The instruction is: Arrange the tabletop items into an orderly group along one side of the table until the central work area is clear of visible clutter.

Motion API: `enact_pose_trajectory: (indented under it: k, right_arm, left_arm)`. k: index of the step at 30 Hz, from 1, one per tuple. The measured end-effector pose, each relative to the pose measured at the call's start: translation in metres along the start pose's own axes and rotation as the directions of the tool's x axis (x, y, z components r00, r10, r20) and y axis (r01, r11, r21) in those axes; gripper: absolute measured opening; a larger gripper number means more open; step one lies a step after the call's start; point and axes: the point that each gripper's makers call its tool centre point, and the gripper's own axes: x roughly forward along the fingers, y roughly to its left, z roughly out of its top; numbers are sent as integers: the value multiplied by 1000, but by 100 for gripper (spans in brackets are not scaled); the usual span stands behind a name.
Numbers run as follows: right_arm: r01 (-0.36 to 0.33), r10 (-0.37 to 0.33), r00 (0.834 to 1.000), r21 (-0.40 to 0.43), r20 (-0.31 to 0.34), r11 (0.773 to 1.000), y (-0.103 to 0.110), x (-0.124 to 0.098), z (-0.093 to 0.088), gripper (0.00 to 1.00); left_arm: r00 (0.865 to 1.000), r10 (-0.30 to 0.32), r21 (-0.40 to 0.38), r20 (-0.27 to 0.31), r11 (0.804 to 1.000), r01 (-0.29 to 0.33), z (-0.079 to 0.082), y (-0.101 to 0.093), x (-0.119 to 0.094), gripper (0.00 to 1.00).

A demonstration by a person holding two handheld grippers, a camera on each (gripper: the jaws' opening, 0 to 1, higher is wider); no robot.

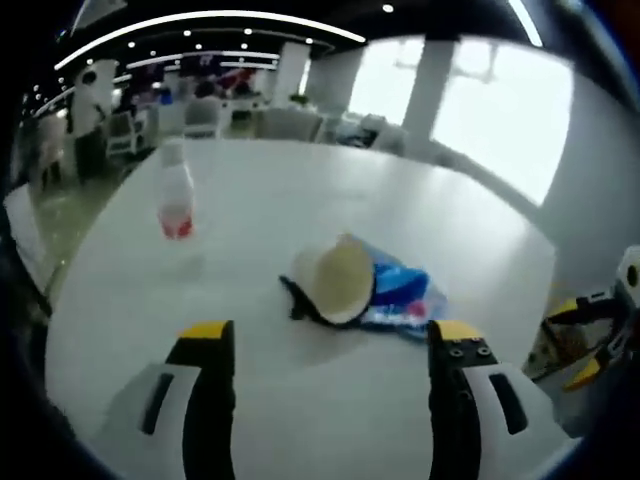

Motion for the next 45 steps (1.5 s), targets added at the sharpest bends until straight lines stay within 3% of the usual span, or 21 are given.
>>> enact_pose_trajectory:
  k: [5, 11, 17, 25, 29, 32, 35, 40, 45]
  right_arm:
    - [9, -9, 1000, 9, 22, 1000, -2, -2, 3, 60]
    - [24, -25, 999, 18, 22, 1000, -5, -2, 2, 59]
    - [31, -32, 999, 44, 25, 999, -8, -2, 2, 58]
    - [27, -28, 999, 48, 23, 998, -8, -2, 2, 57]
    - [31, -32, 999, 50, 26, 998, -9, -1, 2, 56]
    - [31, -33, 999, 55, 29, 998, -10, -1, 2, 56]
    - [25, -27, 999, 64, 33, 998, -10, -1, 2, 56]
    - [23, -28, 999, 92, 44, 995, -13, -3, 3, 56]
    - [27, -33, 998, 111, 54, 993, -15, -4, 4, 56]
  left_arm:
    - [1000, 10, -11, -24, 1000, -10, 7, 5, 21, 74]
    - [998, 40, -19, -50, 999, -41, 8, 15, 39, 54]
    - [997, 43, -19, -66, 999, -44, 4, 17, 54, 46]
    - [991, 59, -41, -118, 997, -64, -5, 11, 61, 3]
    - [988, 115, -107, -99, 986, -125, 1, 15, 55, 0]
    - [991, 108, -145, -76, 982, -118, 10, 15, 51, 0]
    - [990, 128, -135, -63, 981, -136, 22, 21, 47, 0]
    - [983, 176, -169, -42, 969, -181, 42, 43, 45, 0]
    - [974, 216, -192, -61, 956, -224, 44, 60, 46, 0]
